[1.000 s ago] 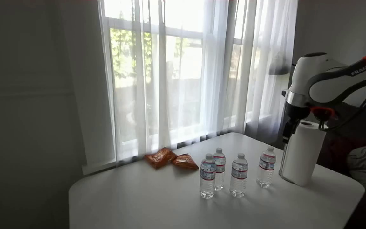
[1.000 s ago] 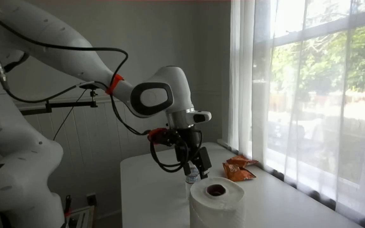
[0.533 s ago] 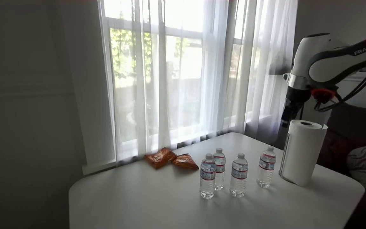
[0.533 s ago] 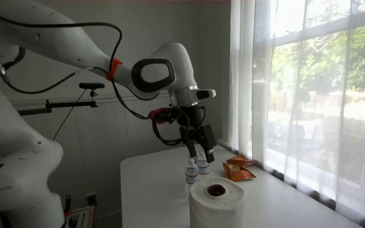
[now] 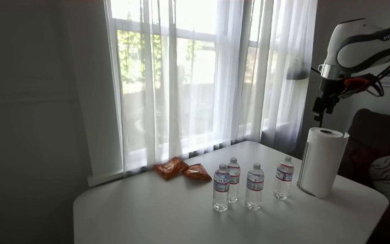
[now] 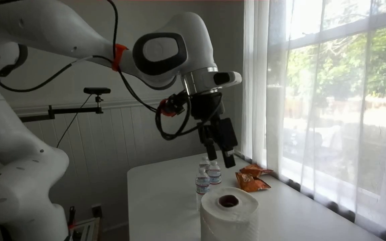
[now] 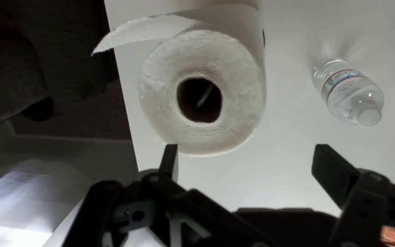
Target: Remove the paper towel roll from the holder
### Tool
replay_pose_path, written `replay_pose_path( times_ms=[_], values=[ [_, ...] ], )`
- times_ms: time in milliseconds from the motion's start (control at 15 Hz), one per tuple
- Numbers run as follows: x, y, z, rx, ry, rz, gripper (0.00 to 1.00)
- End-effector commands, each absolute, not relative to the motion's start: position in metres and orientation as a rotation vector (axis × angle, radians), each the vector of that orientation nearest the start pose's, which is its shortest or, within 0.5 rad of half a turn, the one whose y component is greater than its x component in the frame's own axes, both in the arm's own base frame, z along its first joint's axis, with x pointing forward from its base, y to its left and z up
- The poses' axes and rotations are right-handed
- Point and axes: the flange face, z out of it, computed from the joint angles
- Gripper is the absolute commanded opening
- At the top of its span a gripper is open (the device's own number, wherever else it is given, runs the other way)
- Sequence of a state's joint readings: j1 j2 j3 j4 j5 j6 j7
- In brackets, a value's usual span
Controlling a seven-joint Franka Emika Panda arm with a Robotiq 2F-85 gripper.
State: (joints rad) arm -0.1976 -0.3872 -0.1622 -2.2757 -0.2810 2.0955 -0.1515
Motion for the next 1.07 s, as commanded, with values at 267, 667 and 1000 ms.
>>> replay_pose_path(
  times_ms=[267,667,1000],
  values=[
    [0.393,-0.245,0.515,-3.362,0.282,-0.209,1.0],
    [0.386,-0.268,0.487,-3.324,0.39,-0.157,1.0],
    [0.389,-0.278,0.468,-3.285,0.461,-0.147,1.0]
  ],
)
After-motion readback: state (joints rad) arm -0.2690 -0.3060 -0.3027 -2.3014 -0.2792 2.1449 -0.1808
